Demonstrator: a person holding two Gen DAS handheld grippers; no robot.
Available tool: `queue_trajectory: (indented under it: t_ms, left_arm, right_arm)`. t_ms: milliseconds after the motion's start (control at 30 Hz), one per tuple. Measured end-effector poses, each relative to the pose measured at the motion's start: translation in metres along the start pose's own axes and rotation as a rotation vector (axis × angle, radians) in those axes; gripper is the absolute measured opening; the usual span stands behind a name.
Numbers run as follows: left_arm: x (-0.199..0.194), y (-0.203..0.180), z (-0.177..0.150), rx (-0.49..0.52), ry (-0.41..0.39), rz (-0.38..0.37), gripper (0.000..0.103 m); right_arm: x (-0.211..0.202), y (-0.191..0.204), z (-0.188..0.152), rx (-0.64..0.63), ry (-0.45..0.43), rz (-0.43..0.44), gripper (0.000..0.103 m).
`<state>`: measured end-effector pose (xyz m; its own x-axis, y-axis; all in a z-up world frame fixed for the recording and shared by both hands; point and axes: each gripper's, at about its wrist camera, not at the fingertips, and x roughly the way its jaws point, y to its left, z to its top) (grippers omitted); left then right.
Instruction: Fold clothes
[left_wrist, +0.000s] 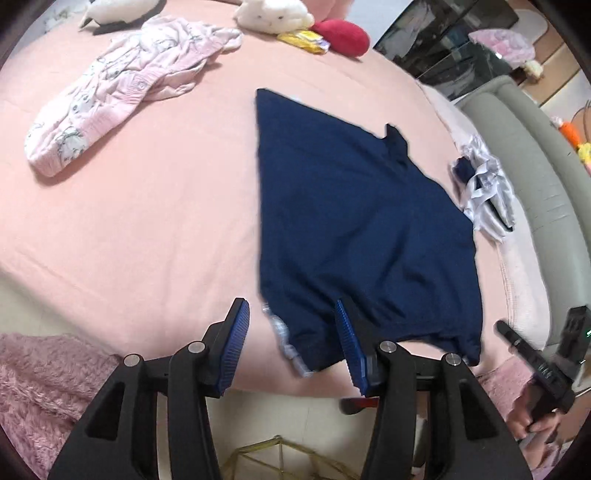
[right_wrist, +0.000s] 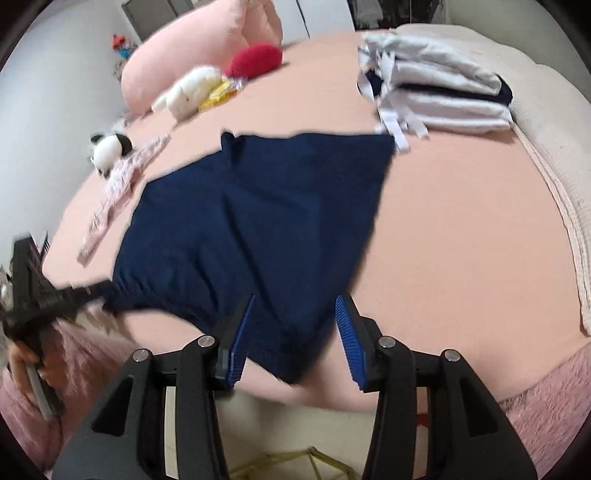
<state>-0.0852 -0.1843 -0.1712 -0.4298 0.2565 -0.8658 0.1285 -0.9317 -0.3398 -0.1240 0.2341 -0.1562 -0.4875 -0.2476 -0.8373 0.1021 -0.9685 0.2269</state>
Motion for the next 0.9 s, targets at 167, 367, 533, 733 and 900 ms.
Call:
queue_trajectory:
  t_ms: [167,367,533,733,900]
  left_arm:
    - [0.001,-0.02,-0.009,0.138,-0.005,0.175,0.051]
    - [0.002,-0.012,-0.013,0.061,-0.014,0.088,0.049]
    - [0.003,-0.029,-0.011,0.152,-0.035,0.217,0.048]
    - [-0.004,-0.035,0.01,0.077,-0.124,-0.02,0.046]
    - [0.015,-0.043,0.011,0.11,-0.069,-0.026,0.047]
  right_arm:
    - [0.017,-0.004,-0.019,-0.1,0.105,-0.177,0.045]
    - [0.013,-0.035,-0.01,0.13,0.092,-0.077,0.048]
    - [0.019,-0.024,-0.024,-0.027,0.115,-0.238,0.048]
    - [0.012,-0.049,-0.017,0.14,0.105,-0.029,0.049]
    - [0.034,-0.046,-0.01,0.214,0.179,0.058,0.063]
